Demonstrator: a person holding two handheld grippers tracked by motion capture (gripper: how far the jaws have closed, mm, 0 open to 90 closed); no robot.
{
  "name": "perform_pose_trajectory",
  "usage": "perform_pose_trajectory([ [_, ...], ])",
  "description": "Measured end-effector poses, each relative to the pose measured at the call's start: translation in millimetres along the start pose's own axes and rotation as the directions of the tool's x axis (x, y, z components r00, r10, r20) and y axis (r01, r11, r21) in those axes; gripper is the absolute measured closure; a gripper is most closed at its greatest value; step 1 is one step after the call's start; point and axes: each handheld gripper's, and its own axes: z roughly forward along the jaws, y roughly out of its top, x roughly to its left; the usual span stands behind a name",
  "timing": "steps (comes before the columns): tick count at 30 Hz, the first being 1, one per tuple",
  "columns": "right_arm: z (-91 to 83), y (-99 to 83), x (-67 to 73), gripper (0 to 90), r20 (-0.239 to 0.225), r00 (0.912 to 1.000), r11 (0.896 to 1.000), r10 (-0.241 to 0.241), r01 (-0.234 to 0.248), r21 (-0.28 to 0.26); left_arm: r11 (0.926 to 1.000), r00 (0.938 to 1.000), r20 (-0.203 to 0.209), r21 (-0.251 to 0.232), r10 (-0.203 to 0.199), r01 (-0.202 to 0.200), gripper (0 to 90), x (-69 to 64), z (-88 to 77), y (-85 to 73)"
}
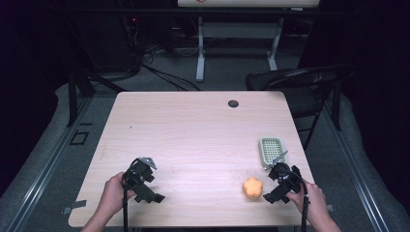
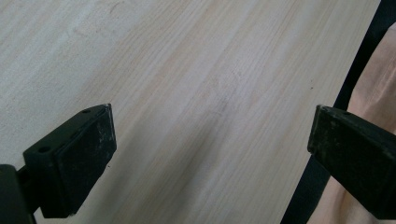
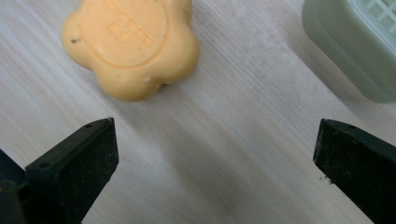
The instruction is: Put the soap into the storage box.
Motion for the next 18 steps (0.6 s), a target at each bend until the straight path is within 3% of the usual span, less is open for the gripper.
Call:
perform_pose_trajectory([
  [5,-0.1,7.4,6.5,0.0,-0.006,0.9997,1.000,-0.022,0.022,0.000,1.0000,1.0000,0.000,0.000,0.000,0.000,1.3,0.1,0.2,0.2],
  [6,1.4,7.9,8.2,0.0,-0.024,0.9997,1.000,-0.010,0.009,-0.020,1.0000,1.0000,0.000,0.000,0.000,0.000,1.3,0.1,0.3,0.3],
  [8,-0.1,11.1,9.9,0.0,-0.009,0.9995,1.000,-0.029,0.029,-0.008,1.0000,1.0000,0.002,-0.002,-0.001,0.001,1.3,0.3,0.5,0.2],
  [18,4.6,23.4,23.5,0.0,-0.033,0.9964,0.996,-0.078,0.077,-0.035,1.0000,1.0000,0.001,0.000,-0.001,0.001,1.3,0.3,0.5,0.4],
])
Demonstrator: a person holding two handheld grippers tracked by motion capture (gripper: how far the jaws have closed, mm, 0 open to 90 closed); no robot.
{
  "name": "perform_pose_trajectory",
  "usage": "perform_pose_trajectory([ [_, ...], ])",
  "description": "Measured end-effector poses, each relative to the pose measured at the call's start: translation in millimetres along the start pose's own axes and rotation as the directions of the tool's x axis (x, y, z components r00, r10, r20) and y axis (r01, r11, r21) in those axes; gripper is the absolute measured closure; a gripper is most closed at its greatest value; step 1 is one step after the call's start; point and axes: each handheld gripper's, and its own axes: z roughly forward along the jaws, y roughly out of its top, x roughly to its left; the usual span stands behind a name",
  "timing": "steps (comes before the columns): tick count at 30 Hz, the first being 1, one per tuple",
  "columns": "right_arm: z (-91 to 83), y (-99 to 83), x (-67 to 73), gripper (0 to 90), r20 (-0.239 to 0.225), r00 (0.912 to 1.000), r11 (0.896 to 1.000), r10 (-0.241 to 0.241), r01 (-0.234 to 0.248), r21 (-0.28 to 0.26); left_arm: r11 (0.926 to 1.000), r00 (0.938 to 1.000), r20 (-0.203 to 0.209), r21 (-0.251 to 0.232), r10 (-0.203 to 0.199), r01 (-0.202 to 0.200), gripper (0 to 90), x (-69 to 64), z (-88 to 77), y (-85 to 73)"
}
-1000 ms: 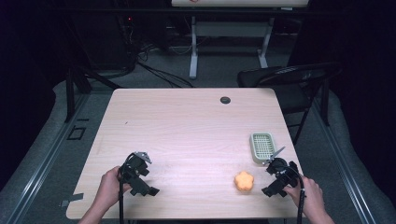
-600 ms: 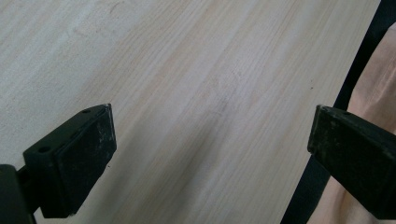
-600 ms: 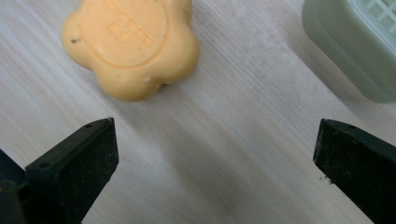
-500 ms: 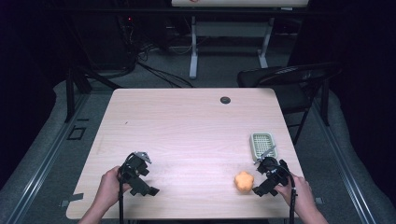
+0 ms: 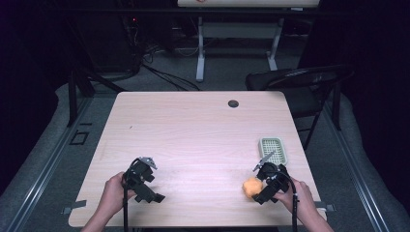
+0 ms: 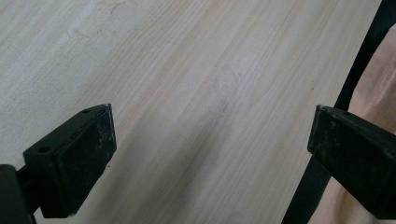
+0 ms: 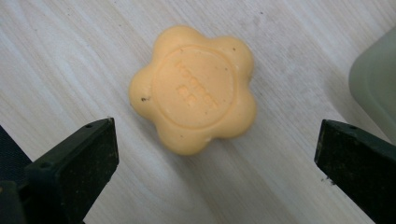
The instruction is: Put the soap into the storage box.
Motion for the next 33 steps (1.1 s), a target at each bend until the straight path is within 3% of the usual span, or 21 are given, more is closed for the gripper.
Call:
perform_pose_trajectory([
  [23,15.2,17.9,5.1,0.0,-0.016,0.9993,0.999,-0.035,0.035,0.002,1.0000,1.0000,-0.004,0.000,-0.002,0.002,1.4,0.2,0.8,0.4],
  [33,22.5,22.4,8.8,12.6,-0.016,0.9986,0.999,-0.051,0.051,0.010,1.0000,1.0000,-0.003,-0.002,-0.001,0.001,1.3,0.2,0.8,0.3],
])
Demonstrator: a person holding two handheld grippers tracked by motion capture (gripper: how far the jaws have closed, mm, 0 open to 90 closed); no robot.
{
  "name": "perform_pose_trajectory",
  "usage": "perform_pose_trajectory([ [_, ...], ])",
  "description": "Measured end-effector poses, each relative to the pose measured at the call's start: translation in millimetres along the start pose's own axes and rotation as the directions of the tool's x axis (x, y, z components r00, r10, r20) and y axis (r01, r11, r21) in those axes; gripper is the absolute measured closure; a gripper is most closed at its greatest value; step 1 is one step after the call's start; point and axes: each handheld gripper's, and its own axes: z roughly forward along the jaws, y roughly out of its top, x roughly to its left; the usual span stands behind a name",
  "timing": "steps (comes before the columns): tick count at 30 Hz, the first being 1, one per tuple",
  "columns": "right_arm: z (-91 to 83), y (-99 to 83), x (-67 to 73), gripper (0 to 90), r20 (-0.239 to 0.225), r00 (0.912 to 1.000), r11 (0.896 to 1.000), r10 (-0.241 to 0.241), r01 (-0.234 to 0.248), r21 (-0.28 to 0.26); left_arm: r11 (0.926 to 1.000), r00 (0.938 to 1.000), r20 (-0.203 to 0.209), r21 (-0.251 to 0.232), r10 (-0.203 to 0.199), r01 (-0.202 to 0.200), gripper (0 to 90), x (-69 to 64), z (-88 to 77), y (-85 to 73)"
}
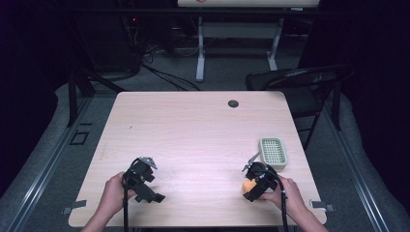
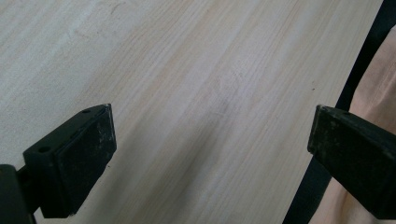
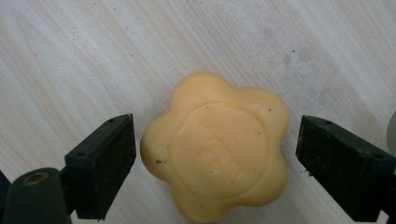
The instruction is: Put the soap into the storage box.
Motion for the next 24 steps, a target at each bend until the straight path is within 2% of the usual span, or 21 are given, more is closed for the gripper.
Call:
perform_pose_trajectory([
  [5,2.2,0.9,1.5,17.7,0.015,0.9999,0.999,-0.009,0.008,0.033,1.0000,1.0000,0.004,0.002,0.001,-0.001,1.3,0.0,0.4,0.4],
  [10,5.1,0.1,2.2,22.1,0.014,0.9999,1.000,0.001,-0.002,0.027,1.0000,1.0000,0.004,0.000,0.000,0.000,1.3,0.2,0.6,0.3],
  [11,5.1,0.2,2.5,25.9,0.008,1.0000,1.000,-0.004,0.004,0.026,1.0000,1.0000,0.003,0.002,0.000,0.000,1.4,-0.1,0.6,0.4],
  [17,4.6,0.6,3.6,26.1,0.012,0.9998,0.999,-0.014,0.014,0.035,1.0000,1.0000,0.004,0.002,0.000,0.000,1.3,-0.1,0.4,0.3],
  [19,4.3,0.9,4.1,26.2,0.028,0.9994,0.999,-0.022,0.021,0.043,1.0000,1.0000,0.005,0.002,0.001,-0.001,1.3,0.1,0.7,0.4],
  [24,4.6,0.9,5.9,26.5,0.029,0.9995,0.999,-0.012,0.011,0.035,1.0000,1.0000,0.002,0.004,0.001,-0.001,1.3,-0.2,0.4,0.4],
])
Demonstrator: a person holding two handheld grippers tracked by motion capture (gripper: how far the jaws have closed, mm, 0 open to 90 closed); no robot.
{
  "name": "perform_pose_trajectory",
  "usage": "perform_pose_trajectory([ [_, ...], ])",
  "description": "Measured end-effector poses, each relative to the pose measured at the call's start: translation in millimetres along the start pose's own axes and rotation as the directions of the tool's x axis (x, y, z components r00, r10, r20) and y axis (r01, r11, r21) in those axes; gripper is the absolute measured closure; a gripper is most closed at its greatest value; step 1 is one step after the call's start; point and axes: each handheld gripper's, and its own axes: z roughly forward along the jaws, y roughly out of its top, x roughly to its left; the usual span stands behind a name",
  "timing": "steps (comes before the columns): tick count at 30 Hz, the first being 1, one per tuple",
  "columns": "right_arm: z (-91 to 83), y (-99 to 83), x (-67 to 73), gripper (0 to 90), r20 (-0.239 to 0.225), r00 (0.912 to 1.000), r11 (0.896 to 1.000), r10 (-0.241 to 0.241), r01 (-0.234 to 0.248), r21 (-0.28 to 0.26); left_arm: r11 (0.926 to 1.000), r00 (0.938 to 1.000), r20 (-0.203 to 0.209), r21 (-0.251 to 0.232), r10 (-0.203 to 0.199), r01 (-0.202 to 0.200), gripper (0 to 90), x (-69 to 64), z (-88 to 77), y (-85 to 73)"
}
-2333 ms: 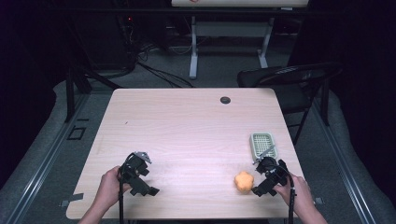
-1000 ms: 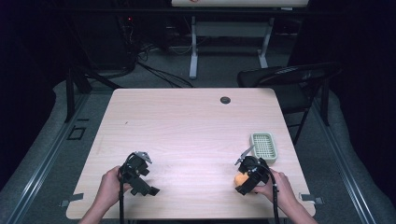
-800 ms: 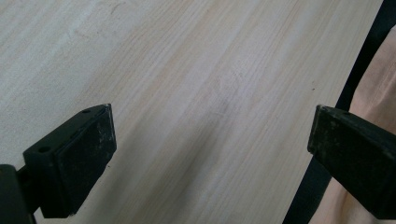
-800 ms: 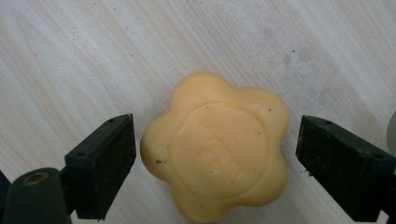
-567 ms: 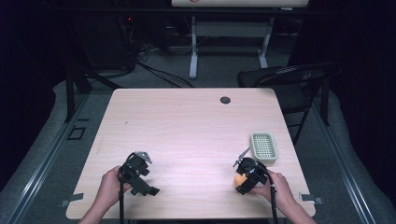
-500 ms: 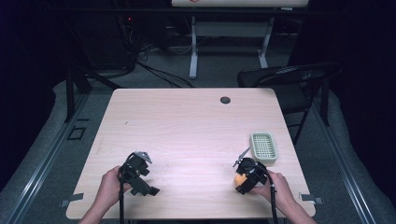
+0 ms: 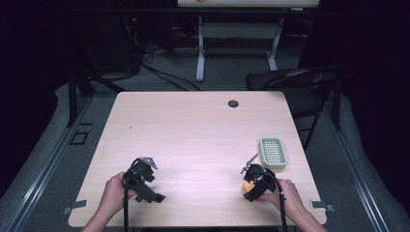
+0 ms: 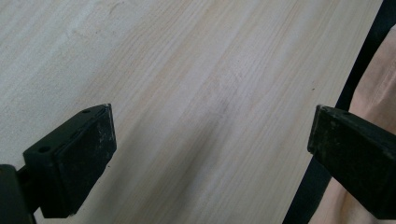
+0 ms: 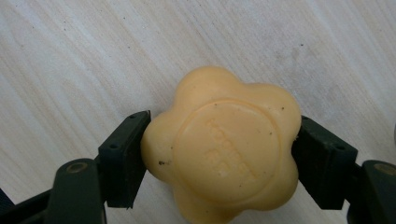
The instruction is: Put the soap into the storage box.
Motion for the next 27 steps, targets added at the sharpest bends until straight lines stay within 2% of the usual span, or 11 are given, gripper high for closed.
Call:
perform_pose_trajectory([
  [3,-0.1,0.0,0.5,26.6,0.004,1.0000,1.000,-0.001,0.001,-0.001,1.0000,1.0000,0.001,-0.005,-0.001,0.001,1.3,0.0,-0.1,-0.3],
  [4,-0.9,0.5,1.0,26.7,0.020,0.9997,1.000,-0.014,0.014,0.009,1.0000,1.0000,-0.002,-0.004,-0.001,0.001,1.3,0.2,-0.3,-0.4],
  [7,-0.4,0.4,1.8,26.7,0.008,1.0000,1.000,-0.005,0.005,-0.003,1.0000,1.0000,-0.001,-0.004,0.000,0.000,1.3,0.1,-0.3,-0.4],
  [9,-1.5,0.8,2.4,26.7,0.021,0.9997,1.000,-0.014,0.014,0.000,1.0000,1.0000,0.000,-0.004,0.000,0.000,1.3,0.0,-0.3,-0.4],
  [19,-8.2,1.0,3.2,26.8,0.017,0.9998,0.999,-0.006,0.006,-0.033,1.0000,1.0000,-0.002,-0.004,-0.001,0.001,1.4,0.0,-0.9,-0.7],
  [26,-10.9,0.7,1.9,26.8,0.021,0.9998,1.000,-0.007,0.008,-0.029,1.0000,1.0000,-0.003,-0.003,0.001,-0.001,1.3,0.1,-1.4,-0.8],
  [27,-11.9,0.8,1.3,26.7,0.032,0.9994,1.000,-0.010,0.010,-0.022,1.0000,1.0000,-0.003,-0.003,0.001,-0.001,1.3,0.1,-1.4,-0.8],
])
